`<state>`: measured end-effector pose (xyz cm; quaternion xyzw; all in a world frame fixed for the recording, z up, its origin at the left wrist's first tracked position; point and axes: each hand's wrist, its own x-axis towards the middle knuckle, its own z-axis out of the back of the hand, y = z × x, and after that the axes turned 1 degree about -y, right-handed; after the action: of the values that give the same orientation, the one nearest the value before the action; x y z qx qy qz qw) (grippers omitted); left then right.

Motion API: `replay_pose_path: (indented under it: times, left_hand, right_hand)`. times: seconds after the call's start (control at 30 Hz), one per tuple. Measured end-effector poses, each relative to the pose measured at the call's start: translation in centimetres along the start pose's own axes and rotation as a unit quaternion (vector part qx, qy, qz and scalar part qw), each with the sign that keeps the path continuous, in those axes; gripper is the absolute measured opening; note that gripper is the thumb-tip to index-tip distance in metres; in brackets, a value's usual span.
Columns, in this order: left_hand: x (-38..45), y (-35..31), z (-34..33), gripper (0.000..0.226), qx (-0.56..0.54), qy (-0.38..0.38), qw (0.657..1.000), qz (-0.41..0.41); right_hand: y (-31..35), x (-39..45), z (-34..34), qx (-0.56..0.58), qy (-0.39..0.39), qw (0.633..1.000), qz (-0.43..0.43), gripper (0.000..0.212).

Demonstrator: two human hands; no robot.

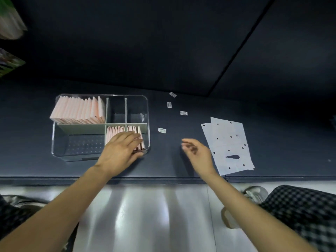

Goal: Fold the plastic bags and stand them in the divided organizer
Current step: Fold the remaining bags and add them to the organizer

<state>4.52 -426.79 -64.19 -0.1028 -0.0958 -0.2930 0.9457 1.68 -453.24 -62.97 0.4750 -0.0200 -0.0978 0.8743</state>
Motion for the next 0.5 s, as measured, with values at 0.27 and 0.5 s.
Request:
replay_pose_path:
  times: [0.27,0.5]
  left_hand:
    - [1.7,-8.1,-1.1,0.031,-0.106,0.049,0.988,-0.102]
    - [-0.5,-8.8,-4.6,0.046,-0.145,0.197,0.969,-0.033]
  right_hand:
    - [-11.4,-1.1,9.5,-0.213,-0.035,0.967,-0.134,0.042]
    - [-12.9,-1.3,9.4,-0.131,-0.073,0.983,-0.107,0.006]
